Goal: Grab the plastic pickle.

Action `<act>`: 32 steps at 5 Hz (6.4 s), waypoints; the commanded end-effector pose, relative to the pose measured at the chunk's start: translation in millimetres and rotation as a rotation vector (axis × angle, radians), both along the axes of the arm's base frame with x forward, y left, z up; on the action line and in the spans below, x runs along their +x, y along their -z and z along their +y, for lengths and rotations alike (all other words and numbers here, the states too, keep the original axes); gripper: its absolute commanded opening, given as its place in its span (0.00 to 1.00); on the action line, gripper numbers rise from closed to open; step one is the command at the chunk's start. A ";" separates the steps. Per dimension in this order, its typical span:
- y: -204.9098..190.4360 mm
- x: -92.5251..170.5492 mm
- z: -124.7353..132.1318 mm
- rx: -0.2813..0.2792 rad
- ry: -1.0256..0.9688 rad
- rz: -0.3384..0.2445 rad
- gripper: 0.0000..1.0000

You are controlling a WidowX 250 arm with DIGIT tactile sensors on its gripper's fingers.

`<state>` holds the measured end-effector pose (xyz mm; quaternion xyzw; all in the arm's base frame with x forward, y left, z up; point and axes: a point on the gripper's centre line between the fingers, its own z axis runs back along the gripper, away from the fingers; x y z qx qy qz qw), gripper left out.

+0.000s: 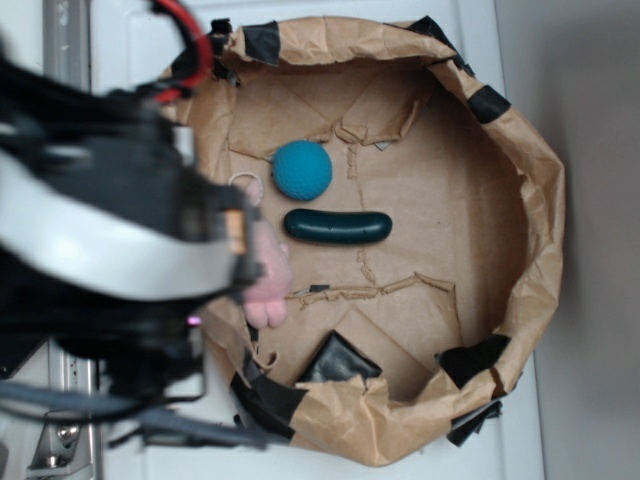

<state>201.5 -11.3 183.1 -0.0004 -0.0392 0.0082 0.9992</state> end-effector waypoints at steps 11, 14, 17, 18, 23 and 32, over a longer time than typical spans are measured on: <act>82.5 37.9 80.3 -0.036 -0.567 -0.014 1.00; 165.0 46.4 55.1 -0.124 -0.670 0.133 1.00; 162.5 40.7 45.0 -0.167 -0.649 0.140 0.00; 129.8 44.2 39.6 -0.165 -0.547 0.063 0.00; 89.5 64.8 27.5 -0.085 -0.349 -0.011 1.00; 66.5 74.9 17.2 -0.138 -0.429 -0.124 0.00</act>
